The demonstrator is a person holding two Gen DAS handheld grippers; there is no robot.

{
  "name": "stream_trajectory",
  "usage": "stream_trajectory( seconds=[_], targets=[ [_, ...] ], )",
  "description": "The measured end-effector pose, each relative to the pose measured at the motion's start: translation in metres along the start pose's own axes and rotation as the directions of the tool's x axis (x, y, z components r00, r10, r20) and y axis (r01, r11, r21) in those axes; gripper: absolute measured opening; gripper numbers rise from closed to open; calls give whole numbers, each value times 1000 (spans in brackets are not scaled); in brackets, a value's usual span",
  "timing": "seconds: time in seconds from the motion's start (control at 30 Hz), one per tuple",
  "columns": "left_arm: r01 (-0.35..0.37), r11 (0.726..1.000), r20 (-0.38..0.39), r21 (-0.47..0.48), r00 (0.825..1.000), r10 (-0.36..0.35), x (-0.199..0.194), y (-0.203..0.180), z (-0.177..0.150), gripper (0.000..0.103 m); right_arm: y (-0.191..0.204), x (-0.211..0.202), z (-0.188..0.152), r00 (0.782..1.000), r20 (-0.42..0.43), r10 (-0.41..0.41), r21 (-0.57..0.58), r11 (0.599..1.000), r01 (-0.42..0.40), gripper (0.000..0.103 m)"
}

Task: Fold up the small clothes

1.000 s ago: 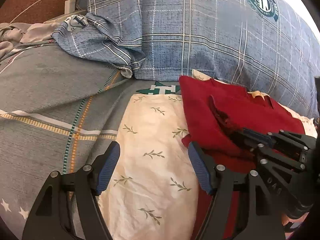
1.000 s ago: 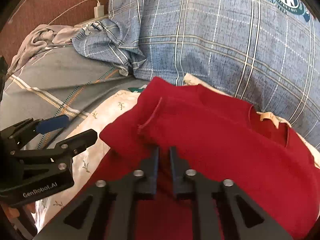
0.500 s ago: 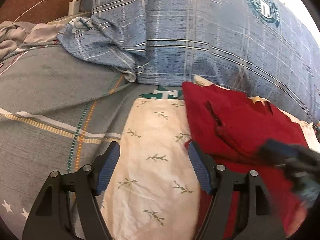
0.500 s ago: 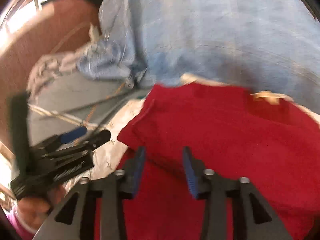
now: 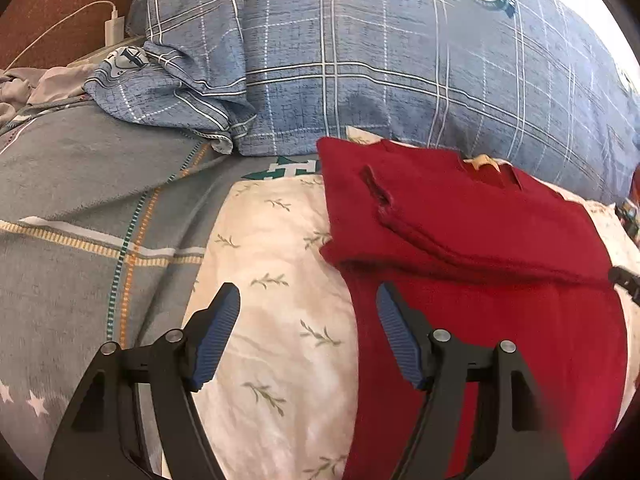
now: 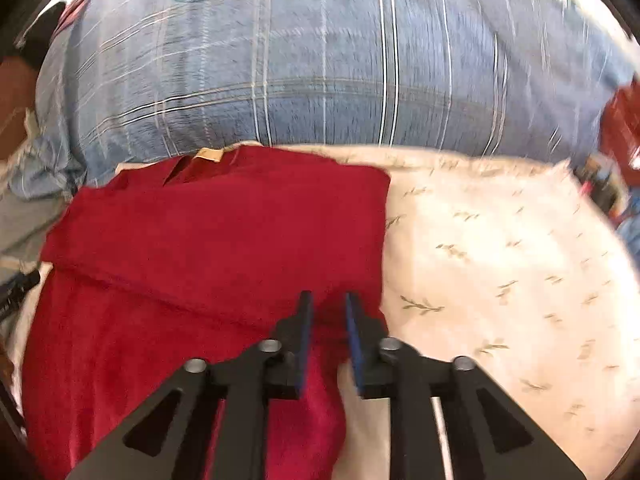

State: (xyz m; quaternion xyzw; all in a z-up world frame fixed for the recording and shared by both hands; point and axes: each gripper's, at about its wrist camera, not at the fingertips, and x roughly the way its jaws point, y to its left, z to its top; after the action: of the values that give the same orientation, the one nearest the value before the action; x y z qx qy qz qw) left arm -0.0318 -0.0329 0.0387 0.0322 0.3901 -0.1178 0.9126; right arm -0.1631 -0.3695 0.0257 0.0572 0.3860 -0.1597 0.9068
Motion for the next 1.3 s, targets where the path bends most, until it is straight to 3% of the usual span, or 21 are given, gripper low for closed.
stream_trajectory(
  seconds=[0.03, 0.2, 0.4, 0.53, 0.63, 0.77, 1.0, 1.03, 1.07, 1.1, 1.17, 1.3],
  targets=[
    [0, 1000, -2, 3, 1000, 0, -1, -1, -1, 70, 6, -8, -2, 1000, 18, -12, -21, 1000, 12, 36],
    [11, 1000, 2, 3, 1000, -11, -9, -2, -7, 70, 23, -41, -15, 996, 77, -43, -70, 996, 49, 45],
    [23, 1000, -7, 6, 1000, -22, -16, -5, -16, 71, 38, -57, -29, 993, 95, -72, -119, 989, 83, 47],
    [58, 998, -31, -6, 998, -58, -27, -5, -21, 73, 28, -56, -36, 994, 84, -65, -113, 991, 75, 50],
    [70, 998, -39, -4, 997, -70, -36, -5, -27, 78, 6, -46, -43, 997, 46, -55, -34, 998, 57, 59],
    [73, 997, -54, -13, 996, -74, -45, -2, -39, 78, -29, -20, -52, 999, -37, 21, 96, 995, -18, 60],
    [62, 998, -115, -21, 991, -64, -36, -4, -56, 78, -41, 10, -38, 990, -14, 141, 169, 976, -137, 63],
    [60, 998, -117, -18, 991, -62, -35, -5, -57, 78, -40, 13, -34, 990, -5, 141, 170, 976, -139, 56],
    [59, 998, -117, -19, 991, -61, -35, -5, -58, 78, -39, 16, -31, 990, 3, 140, 172, 975, -139, 34],
    [60, 998, -116, -20, 991, -62, -35, -5, -58, 78, -40, 18, -28, 990, 4, 144, 173, 974, -143, 22],
    [64, 998, -116, -24, 991, -66, -36, -3, -59, 78, -42, 22, -22, 990, -1, 142, 173, 975, -140, 15],
    [65, 997, -116, -42, 991, -70, -40, 2, -62, 78, -46, 15, -20, 998, 9, 63, 119, 991, -64, 14]
  ],
)
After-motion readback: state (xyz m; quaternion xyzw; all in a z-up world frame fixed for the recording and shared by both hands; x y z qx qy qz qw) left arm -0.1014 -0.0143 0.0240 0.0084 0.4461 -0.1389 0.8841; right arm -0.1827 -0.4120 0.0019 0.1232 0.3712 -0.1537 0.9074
